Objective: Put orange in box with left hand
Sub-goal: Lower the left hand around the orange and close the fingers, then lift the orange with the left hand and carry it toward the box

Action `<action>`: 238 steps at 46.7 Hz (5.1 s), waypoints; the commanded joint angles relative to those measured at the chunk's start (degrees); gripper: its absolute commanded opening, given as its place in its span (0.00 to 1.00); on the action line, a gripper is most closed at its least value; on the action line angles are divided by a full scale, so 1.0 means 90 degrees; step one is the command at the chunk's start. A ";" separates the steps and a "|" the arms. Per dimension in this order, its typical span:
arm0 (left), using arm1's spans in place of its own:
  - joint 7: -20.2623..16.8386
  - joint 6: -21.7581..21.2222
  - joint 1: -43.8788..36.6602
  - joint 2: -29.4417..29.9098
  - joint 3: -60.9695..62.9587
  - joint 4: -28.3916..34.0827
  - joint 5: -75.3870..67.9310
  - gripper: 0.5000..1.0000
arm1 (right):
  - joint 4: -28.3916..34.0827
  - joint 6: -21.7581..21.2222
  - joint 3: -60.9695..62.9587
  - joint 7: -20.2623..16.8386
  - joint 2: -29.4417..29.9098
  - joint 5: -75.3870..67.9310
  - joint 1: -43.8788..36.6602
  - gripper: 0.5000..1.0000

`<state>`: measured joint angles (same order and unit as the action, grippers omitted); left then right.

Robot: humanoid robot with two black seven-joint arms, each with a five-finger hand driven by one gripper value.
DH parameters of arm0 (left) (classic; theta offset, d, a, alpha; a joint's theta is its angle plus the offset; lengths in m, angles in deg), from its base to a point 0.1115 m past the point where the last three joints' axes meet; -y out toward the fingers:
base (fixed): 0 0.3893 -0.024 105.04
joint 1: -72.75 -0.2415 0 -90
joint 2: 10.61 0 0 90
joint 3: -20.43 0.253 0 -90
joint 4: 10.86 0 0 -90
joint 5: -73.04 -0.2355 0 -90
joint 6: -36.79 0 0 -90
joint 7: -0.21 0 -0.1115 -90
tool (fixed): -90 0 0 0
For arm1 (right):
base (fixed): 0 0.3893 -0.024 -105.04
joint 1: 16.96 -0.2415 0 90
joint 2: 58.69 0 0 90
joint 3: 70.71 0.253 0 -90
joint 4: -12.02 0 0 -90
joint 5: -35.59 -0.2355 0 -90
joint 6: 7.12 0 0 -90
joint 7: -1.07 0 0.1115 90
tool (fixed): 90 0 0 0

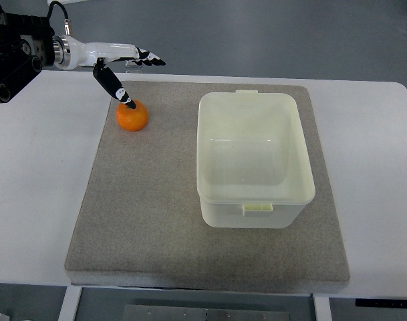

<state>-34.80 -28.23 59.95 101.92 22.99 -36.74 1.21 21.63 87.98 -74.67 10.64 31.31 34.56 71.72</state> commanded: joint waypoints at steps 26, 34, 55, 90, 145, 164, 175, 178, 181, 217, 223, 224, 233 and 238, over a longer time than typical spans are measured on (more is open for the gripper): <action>0.0001 -0.1086 0.0104 0.0133 0.0722 -0.0562 -0.1912 0.99 | -0.0004 0.0000 0.0000 0.0000 0.0000 0.0006 0.0000 0.86; 0.0001 -0.1154 -0.0042 0.0094 0.0713 -0.0464 -0.1834 0.99 | -0.0004 0.0000 0.0000 0.0000 0.0000 0.0006 0.0000 0.86; 0.0001 -0.1271 -0.0277 0.0055 0.0664 -0.0464 -0.1482 0.99 | 0.0006 0.0000 0.0000 0.0000 0.0000 -0.0003 0.0000 0.86; 0.0001 -0.1759 -0.0599 -0.0043 0.0673 -0.0161 -0.1355 0.97 | -0.0004 0.0000 0.0000 0.0000 0.0000 0.0006 0.0000 0.86; 0.0001 -0.2228 -0.0667 -0.0101 0.0732 -0.0054 -0.1364 0.06 | -0.0004 0.0000 0.0000 0.0000 0.0000 0.0006 -0.0009 0.86; 0.0001 -0.2130 -0.0658 -0.0111 0.0693 -0.0044 -0.1335 0.00 | 0.0006 0.0000 0.0000 0.0000 0.0000 -0.0003 0.0000 0.86; 0.0001 -0.2140 -0.0570 -0.0111 0.0654 0.0043 -0.1013 0.00 | -0.0004 0.0000 0.0000 0.0000 0.0000 0.0006 -0.0009 0.86; 0.0001 -0.2140 -0.0531 -0.0111 0.0654 0.0044 -0.0964 0.00 | -0.0004 0.0000 0.0000 0.0000 0.0000 -0.0003 0.0000 0.86; 0.0001 -0.2140 -0.0443 -0.0101 0.0654 0.0034 -0.0945 0.00 | -0.0004 0.0000 0.0000 0.0000 0.0000 0.0006 0.0000 0.86; 0.0001 -0.2228 0.0592 -0.0150 0.0625 -0.0844 -0.0300 0.00 | -0.0004 0.0000 0.0000 0.0000 0.0000 0.0006 0.0000 0.86; 0.0001 -0.2238 0.0865 -0.0053 0.0595 -0.1372 -0.0251 0.00 | -0.0004 0.0000 0.0000 0.0000 0.0000 0.0006 -0.0009 0.86; 0.0001 -0.2238 0.0914 -0.0043 0.0595 -0.1450 -0.0251 0.00 | 0.0006 0.0000 0.0000 0.0000 0.0000 -0.0003 0.0000 0.86; 0.0001 -0.2258 0.1129 -0.0043 0.0449 -0.2065 -0.0261 0.00 | -0.0004 0.0000 0.0000 0.0000 0.0000 -0.0003 0.0000 0.86; 0.0001 -0.2257 0.1188 -0.0033 0.0332 -0.2436 -0.0320 0.00 | 0.0006 0.0000 0.0000 0.0000 0.0000 0.0006 0.0000 0.86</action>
<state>-34.79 -48.55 70.20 101.62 26.36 -56.52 -1.21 21.63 87.98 -74.67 10.65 31.31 34.58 71.71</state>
